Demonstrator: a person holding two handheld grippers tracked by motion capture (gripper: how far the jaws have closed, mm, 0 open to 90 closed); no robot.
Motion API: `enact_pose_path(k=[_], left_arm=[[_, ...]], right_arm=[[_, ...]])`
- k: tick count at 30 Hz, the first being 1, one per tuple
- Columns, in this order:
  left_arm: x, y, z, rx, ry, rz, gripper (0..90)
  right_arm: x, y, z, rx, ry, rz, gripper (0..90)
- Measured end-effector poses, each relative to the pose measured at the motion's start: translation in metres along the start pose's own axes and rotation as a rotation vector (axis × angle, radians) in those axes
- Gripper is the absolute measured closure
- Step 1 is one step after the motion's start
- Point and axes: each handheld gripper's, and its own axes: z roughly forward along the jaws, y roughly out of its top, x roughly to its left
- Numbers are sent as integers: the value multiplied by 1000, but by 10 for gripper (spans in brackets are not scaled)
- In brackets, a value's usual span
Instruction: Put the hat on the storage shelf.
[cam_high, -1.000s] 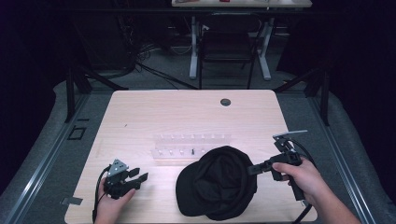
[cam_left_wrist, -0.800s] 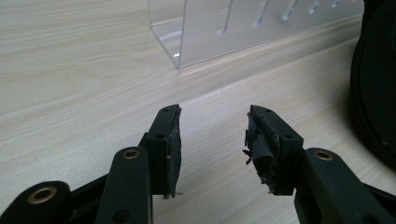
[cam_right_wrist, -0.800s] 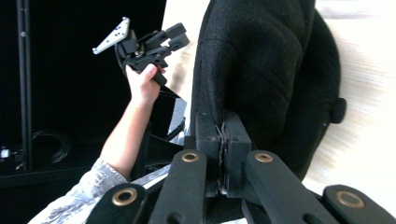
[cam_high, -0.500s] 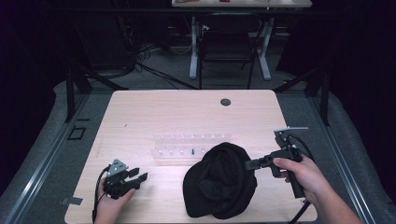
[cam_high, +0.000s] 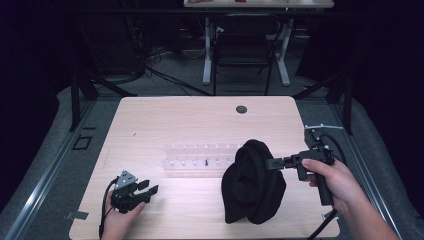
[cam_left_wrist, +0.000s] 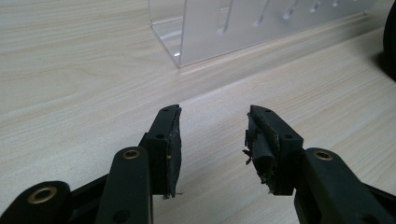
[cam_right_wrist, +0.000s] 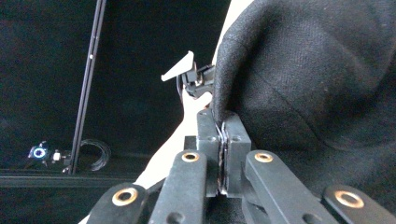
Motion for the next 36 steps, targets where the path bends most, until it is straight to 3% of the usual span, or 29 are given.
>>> enact_pose_path(k=[11, 21, 36], left_arm=[[0, 0, 0, -1, -4, -8, 532], [1, 0, 2, 2, -19, -14, 489], [2, 0, 4, -2, -2, 55, 432]], right_arm=[[15, 12, -14, -86, 19, -21, 884], [30, 28, -10, -121, 28, -44, 884], [44, 53, -4, -154, 5, -68, 884]])
